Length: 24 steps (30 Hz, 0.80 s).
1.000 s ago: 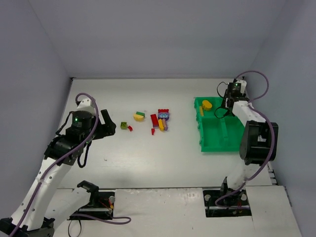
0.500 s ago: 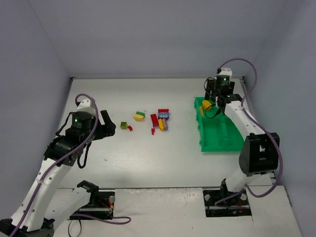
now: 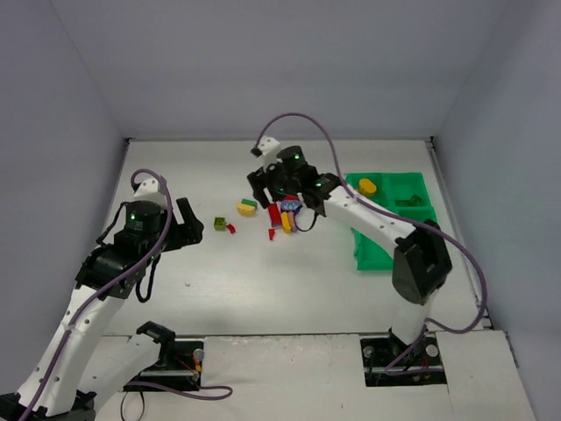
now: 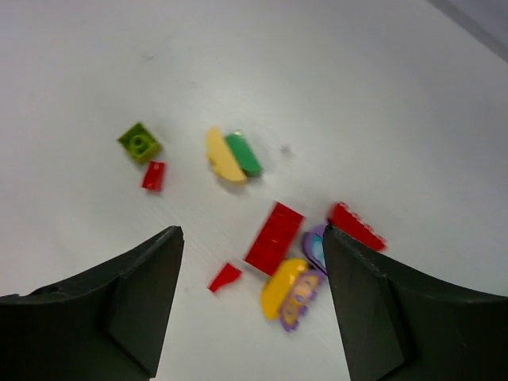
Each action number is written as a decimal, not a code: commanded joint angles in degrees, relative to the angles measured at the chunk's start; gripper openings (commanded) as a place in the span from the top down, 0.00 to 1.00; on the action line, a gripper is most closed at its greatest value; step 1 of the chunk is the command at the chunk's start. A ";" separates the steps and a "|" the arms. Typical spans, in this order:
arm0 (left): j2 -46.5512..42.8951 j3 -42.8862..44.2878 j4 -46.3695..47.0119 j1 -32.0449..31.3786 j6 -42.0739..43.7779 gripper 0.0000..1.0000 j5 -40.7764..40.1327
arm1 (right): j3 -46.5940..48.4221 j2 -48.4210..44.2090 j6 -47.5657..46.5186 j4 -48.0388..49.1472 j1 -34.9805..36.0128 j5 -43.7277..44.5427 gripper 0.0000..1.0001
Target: Sort the legos into containers by color
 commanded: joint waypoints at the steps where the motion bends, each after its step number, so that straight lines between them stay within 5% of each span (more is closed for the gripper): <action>1: -1.15 2.24 -0.14 0.44 0.41 0.25 -1.73 | 7.58 6.24 -4.02 2.36 3.63 -6.61 0.32; 12: -5.89 1.98 -5.85 0.36 -0.55 0.25 -3.49 | 27.72 28.65 -7.72 0.52 10.41 -10.14 0.17; 24: -7.83 2.59 -9.03 0.45 -0.64 0.25 -5.86 | 33.46 38.51 -7.90 0.43 11.90 -8.56 0.24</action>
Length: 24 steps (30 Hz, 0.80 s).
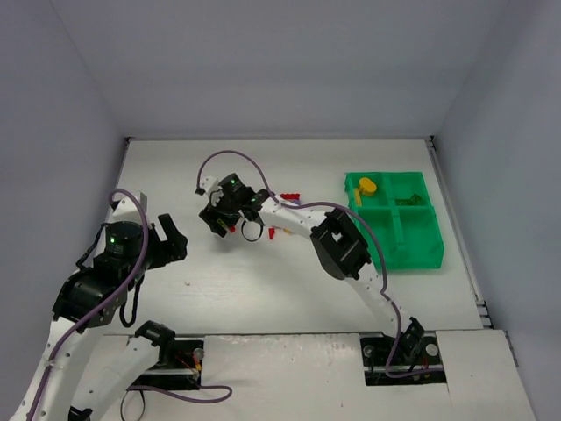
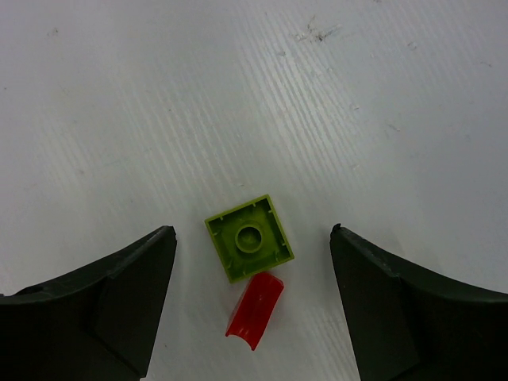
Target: Sort the legos into containers by color
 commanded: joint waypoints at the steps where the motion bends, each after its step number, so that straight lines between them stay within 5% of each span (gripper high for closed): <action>1: 0.58 2.57 0.31 0.40 -0.49 0.25 -1.49 | 1.56 -2.17 -1.18 1.87 0.86 0.14 0.25; 6: 1.20 2.05 1.53 0.31 -0.93 0.25 -0.70 | -0.55 -3.57 -1.10 1.87 1.57 1.02 0.41; 8: 1.46 1.87 2.15 0.40 -1.10 0.25 -0.08 | -0.90 -4.45 -1.10 1.87 1.66 1.90 0.63; 11: 2.16 1.87 2.76 0.40 -1.28 0.25 0.44 | -0.82 -6.03 -1.45 1.87 1.66 3.21 0.84; 20: 3.13 1.69 4.87 0.40 -1.37 0.25 1.41 | -4.06 -16.22 -0.23 3.89 -0.71 10.77 0.96; 24: 4.27 1.08 6.54 0.31 -1.45 0.25 2.64 | -13.01 -25.52 2.41 4.24 -8.59 18.14 0.98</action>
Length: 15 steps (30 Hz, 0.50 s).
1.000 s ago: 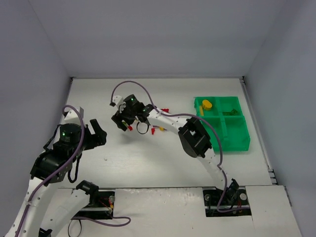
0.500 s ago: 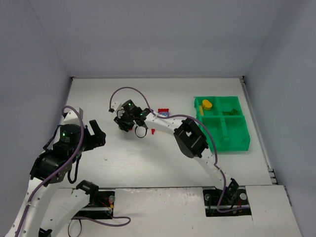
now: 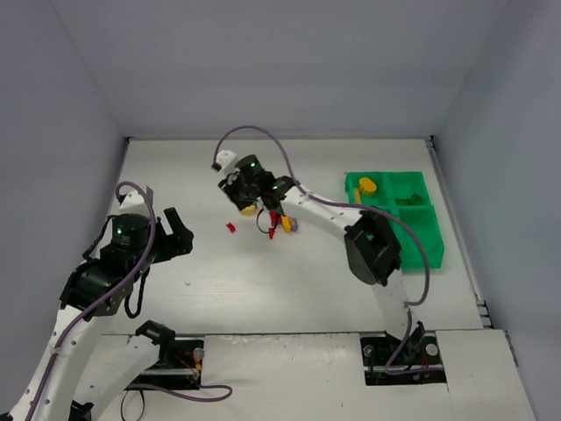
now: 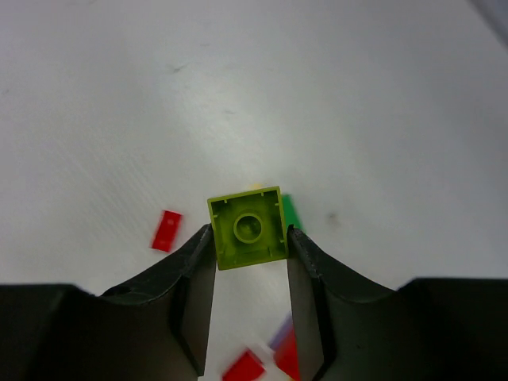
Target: Sort the legos into containers by color
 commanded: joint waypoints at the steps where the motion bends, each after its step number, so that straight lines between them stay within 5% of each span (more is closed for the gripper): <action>1: 1.59 0.90 4.75 0.40 -0.69 0.25 1.35 | -5.33 -12.62 4.11 3.54 -8.66 9.08 0.99; 10: 5.01 -0.50 9.24 0.31 -1.83 0.25 3.81 | -29.93 -33.55 13.52 3.55 -34.03 22.35 1.00; 15: 7.04 -1.12 11.70 0.31 -2.18 0.25 5.13 | -34.53 -37.08 17.31 1.09 -45.32 23.42 0.97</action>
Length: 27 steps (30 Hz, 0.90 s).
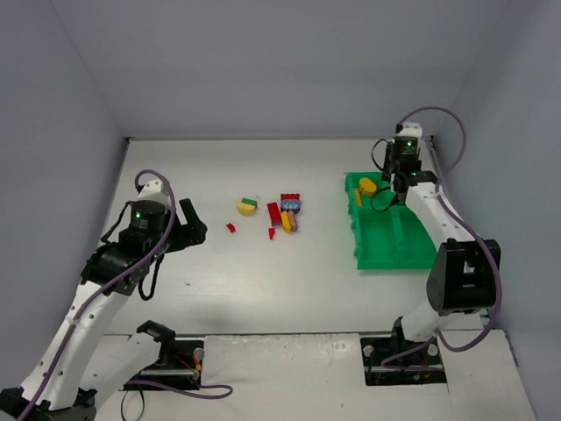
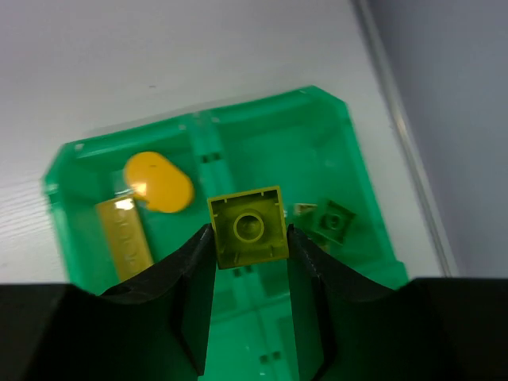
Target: Sort the legos into containers by color
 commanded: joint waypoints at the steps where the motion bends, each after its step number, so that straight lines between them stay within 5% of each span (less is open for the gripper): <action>1: 1.57 0.30 5.75 0.31 -1.22 0.25 1.61 | -0.78 -3.02 4.35 0.32 -3.56 3.97 0.96; 6: 2.54 0.30 6.81 0.23 -1.49 0.25 2.84 | 0.62 0.74 7.60 -1.25 -9.35 2.66 0.88; 20: 2.01 -1.11 6.99 0.31 -1.75 0.25 2.76 | 4.05 4.45 7.08 -4.08 -9.98 -0.77 0.39; 27: 2.89 -0.93 7.60 0.23 -1.58 0.25 2.93 | 4.49 0.15 3.40 -2.24 -5.25 -10.34 0.39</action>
